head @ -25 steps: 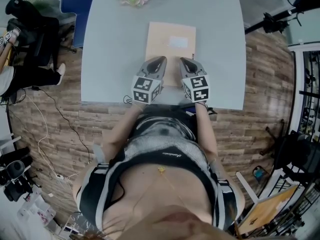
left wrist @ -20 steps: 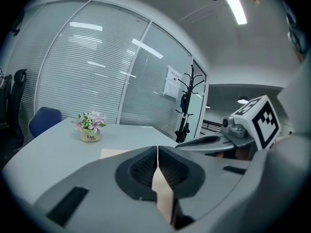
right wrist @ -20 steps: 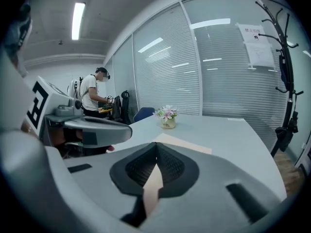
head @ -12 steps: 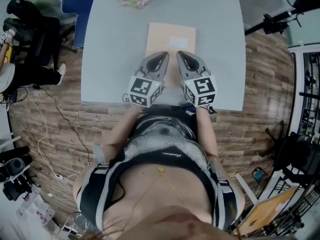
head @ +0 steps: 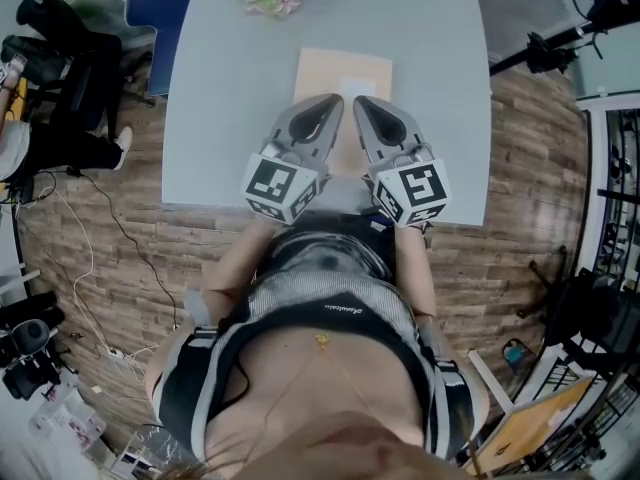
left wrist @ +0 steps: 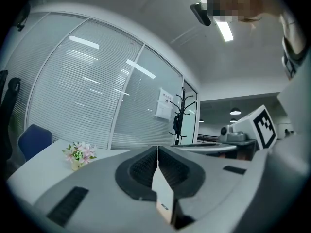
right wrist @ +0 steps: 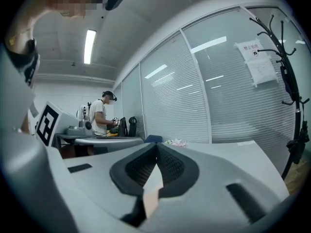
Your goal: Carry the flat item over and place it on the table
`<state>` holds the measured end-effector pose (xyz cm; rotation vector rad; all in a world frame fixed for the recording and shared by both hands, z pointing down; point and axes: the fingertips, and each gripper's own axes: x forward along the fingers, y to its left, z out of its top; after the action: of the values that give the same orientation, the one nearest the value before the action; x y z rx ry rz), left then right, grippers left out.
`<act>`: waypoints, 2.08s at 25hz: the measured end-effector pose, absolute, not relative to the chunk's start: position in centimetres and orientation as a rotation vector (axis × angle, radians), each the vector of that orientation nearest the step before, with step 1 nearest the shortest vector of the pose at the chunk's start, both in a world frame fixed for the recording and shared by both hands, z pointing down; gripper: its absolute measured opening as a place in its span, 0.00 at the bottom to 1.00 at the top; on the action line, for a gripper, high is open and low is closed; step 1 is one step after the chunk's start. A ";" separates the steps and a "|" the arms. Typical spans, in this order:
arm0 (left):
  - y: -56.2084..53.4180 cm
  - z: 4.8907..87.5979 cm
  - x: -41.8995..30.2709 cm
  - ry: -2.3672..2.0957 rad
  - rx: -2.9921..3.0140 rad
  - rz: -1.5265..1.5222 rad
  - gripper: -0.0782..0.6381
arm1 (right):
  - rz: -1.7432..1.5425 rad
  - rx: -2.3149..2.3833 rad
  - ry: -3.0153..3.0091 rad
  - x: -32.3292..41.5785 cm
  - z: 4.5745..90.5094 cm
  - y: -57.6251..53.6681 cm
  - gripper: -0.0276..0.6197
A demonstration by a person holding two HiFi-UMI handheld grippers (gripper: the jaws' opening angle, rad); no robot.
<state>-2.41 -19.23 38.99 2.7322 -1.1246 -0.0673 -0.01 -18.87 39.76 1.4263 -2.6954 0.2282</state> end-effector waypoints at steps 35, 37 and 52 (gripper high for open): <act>-16.8 31.3 -3.8 -1.251 2.821 -0.238 0.13 | -0.030 1.420 -2.811 -1.7 32.4 -16.1 0.05; -16.6 31.5 -3.8 -1.253 2.818 -0.228 0.13 | -0.022 1.418 -2.811 -1.8 32.5 -15.9 0.05; -16.7 32.0 -3.4 -1.254 2.813 -0.199 0.13 | 0.048 1.418 -2.835 -1.2 32.9 -16.1 0.05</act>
<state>-3.44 -16.71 32.00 2.8131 -1.2545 -0.1988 -1.21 -16.11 32.94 1.4184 -2.8353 0.0475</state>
